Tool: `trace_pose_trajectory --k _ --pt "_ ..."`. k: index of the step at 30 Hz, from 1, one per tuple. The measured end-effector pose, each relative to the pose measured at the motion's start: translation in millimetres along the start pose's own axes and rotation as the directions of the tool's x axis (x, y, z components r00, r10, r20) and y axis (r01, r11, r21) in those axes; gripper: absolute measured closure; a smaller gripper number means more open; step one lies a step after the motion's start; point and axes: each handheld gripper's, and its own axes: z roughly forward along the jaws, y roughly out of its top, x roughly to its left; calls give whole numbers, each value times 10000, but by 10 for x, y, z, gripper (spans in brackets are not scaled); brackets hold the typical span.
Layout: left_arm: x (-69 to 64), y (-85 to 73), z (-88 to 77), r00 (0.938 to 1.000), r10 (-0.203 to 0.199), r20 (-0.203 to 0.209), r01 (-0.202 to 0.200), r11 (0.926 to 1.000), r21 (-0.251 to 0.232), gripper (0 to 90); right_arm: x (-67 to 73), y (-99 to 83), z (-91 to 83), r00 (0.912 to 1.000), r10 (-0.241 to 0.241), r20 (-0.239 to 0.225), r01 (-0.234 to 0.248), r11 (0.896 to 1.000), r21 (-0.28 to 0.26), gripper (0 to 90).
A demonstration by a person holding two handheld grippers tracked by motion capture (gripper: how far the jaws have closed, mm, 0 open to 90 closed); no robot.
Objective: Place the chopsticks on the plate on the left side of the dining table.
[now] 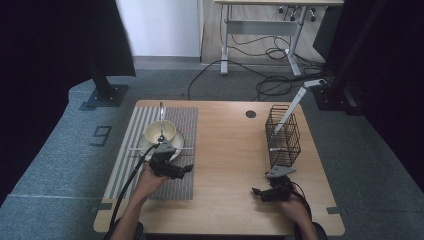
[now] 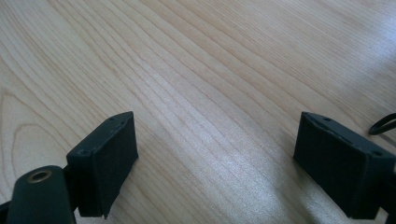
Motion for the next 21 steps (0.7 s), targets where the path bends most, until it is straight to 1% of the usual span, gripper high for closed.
trace_pose_trajectory --k 5,7,10,14,17,21 --pt "-51 120 35 9991 140 405 -136 9998 -111 0 0 0 0 10000 -5 1 5 10000 -3 125" --pt "-70 185 44 9981 86 614 -69 9996 -279 0 -1 0 0 10000 -8 -1 8 10000 -2 125" --pt "-103 272 61 9969 107 777 -77 9992 -386 0 0 0 0 10000 -6 -2 6 10000 -4 125" --pt "-171 411 93 9951 252 953 -204 9985 -509 0 1 0 0 10000 -2 4 2 10000 0 126" --pt "-231 512 129 9931 416 1092 -358 9979 -547 0 3 0 -1 10000 40 19 -40 10000 1 125" --pt "-329 641 192 9896 804 1194 -748 9959 -508 0 10 -1 1 10000 47 78 -47 10000 -13 114"
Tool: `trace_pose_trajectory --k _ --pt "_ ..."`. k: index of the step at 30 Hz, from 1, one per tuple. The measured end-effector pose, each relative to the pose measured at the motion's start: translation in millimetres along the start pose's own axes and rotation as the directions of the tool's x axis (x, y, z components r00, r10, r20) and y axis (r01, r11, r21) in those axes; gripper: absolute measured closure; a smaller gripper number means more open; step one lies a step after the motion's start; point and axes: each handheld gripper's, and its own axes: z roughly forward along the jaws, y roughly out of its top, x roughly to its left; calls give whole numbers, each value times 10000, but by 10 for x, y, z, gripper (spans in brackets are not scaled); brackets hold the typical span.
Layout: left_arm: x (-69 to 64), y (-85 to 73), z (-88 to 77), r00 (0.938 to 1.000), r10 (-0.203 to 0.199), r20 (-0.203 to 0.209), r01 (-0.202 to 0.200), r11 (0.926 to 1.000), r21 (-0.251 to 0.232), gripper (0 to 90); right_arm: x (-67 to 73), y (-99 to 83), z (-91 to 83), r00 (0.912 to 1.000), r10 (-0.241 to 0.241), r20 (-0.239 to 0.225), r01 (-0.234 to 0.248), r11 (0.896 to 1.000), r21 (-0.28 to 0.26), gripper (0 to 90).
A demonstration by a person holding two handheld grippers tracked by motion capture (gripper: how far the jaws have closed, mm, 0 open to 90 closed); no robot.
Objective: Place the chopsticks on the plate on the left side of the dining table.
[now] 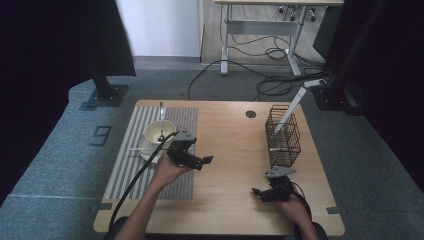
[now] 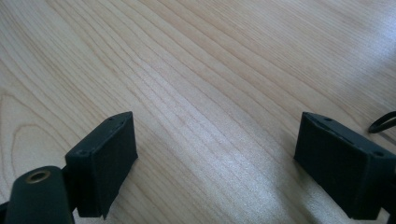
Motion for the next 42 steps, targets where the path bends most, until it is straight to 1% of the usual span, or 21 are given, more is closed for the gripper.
trace_pose_trajectory --k 3,6,9,14,19,23,29,32,34,40,42 --pt "-65 96 69 9996 249 112 -250 9997 33 0 8 -1 -1 10000 29 21 -29 10000 43 95" --pt "-111 159 120 9990 379 249 -380 9993 27 0 17 -3 -1 10000 36 36 -37 9999 136 64" --pt "-174 237 186 9973 624 386 -629 9979 125 0 26 -6 -2 9999 94 91 -96 9997 211 41" --pt "-272 365 288 9947 871 548 -885 9958 231 0 41 -13 0 9998 131 180 -137 9994 320 0" --pt "-376 489 396 9915 1007 819 -1022 9947 143 0 56 -26 -16 9995 202 250 -211 9991 376 0" --pt "-458 576 487 9882 1200 957 -1220 9924 158 0 69 -42 -34 9992 281 294 -291 9989 365 0" --pt "-543 676 623 9847 1339 1119 -1366 9905 168 24 88 -72 -64 9986 365 375 -378 9987 355 0" --pt "-585 720 677 9820 1394 1277 -1419 9898 102 47 96 -84 -79 9984 390 403 -405 9985 362 0" --pt "-617 752 724 9791 1422 1457 -1450 9894 86 68 96 -85 -81 9984 393 401 -408 9985 374 0" --pt "-701 842 896 9708 1559 1823 -1606 9869 116 104 95 -86 -84 9985 385 396 -400 9985 385 0" --pt "-747 880 961 9666 1724 1899 -1788 9837 172 113 95 -87 -85 9985 389 382 -403 9984 384 0"
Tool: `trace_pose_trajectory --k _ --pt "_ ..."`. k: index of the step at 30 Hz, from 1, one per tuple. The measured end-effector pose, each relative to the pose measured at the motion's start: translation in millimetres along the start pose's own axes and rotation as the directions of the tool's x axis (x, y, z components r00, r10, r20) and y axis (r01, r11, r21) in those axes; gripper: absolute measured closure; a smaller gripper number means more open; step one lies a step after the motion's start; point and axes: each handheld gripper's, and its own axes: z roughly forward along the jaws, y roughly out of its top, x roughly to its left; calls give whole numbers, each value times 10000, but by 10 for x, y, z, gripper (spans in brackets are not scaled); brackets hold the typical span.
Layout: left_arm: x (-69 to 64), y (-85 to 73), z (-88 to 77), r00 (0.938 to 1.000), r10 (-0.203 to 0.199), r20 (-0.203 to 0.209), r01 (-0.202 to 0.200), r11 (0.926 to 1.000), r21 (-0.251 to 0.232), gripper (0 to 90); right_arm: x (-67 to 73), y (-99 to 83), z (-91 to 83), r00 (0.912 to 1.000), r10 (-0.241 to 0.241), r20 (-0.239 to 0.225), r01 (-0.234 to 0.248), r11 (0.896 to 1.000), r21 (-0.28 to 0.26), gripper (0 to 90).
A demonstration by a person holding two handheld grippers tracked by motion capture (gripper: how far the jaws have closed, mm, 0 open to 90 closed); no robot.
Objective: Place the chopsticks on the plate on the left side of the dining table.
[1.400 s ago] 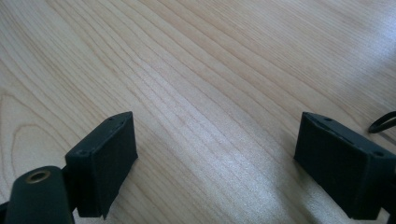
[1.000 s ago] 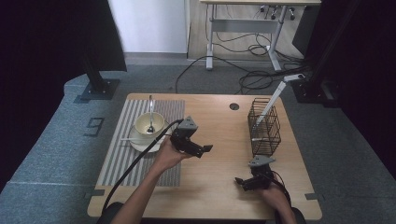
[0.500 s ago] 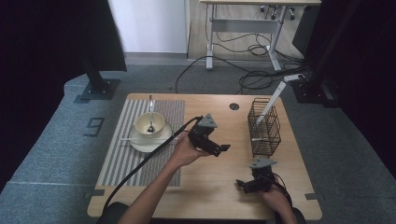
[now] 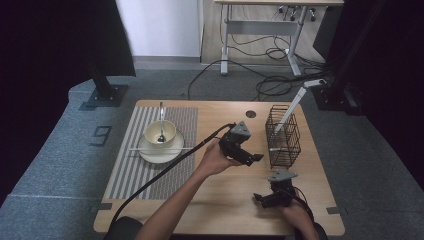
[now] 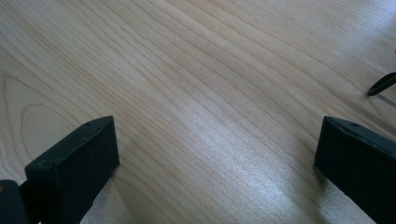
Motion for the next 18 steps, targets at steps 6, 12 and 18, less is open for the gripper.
trace_pose_trajectory --k 6,12,18 --pt "-90 144 162 9989 398 265 -401 9991 102 131 0 0 0 10000 0 3 0 10000 -4 0" --pt "-149 235 321 9963 841 149 -846 9958 357 155 -1 -1 0 10000 -14 6 14 10000 5 0" --pt "-140 247 420 9948 1002 163 -1009 9936 502 285 0 0 0 10000 -11 6 11 10000 3 0"
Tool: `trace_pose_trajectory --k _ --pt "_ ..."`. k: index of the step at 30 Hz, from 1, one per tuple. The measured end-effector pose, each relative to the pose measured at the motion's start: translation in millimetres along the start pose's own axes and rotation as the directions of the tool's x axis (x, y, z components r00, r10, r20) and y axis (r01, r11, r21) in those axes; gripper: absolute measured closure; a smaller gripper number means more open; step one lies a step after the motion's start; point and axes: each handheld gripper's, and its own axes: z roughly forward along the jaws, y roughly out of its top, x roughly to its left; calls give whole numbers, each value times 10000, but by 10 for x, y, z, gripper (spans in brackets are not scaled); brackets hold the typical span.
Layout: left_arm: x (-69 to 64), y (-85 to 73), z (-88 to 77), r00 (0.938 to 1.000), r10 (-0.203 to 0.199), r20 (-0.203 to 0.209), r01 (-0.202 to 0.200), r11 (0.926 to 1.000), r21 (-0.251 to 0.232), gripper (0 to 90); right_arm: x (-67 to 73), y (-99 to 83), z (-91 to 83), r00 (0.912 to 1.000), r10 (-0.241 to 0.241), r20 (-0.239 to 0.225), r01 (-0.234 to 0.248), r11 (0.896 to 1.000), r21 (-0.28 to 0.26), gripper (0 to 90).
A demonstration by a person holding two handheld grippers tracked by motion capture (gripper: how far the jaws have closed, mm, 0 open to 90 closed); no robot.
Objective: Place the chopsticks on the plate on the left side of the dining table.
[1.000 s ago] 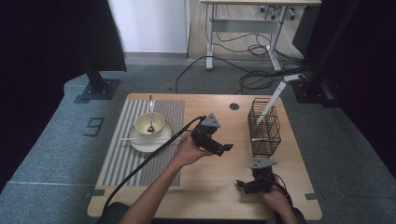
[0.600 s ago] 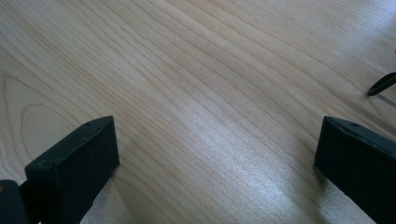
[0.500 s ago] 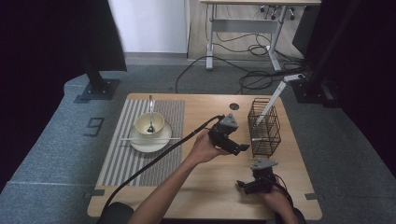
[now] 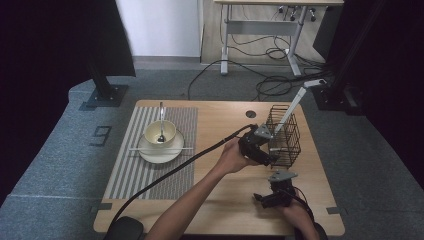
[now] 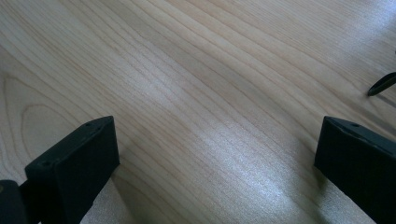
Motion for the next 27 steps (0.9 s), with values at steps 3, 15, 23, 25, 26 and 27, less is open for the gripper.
trace_pose_trajectory --k 3,15,23,25,26,27 --pt "-14 24 27 9994 302 -147 -302 9995 -7 379 0 0 1 10000 -3 0 3 10000 -6 0" --pt "-32 60 48 9951 863 -476 -862 9963 43 657 -1 1 3 10000 -26 -19 26 10000 -9 0" --pt "-15 85 34 9948 750 -684 -751 9972 12 756 -1 1 3 10000 -27 -22 27 10000 -9 0" --pt "-14 91 23 9928 789 -906 -790 9969 24 773 -1 1 3 10000 -26 -22 26 10000 -8 0" --pt "-13 94 18 9919 779 -1004 -782 9969 9 782 -1 1 3 10000 -27 -22 27 10000 -9 0" --pt "-10 99 9 9907 775 -1119 -780 9970 0 790 -1 1 3 10000 -28 -22 28 10000 -9 0"
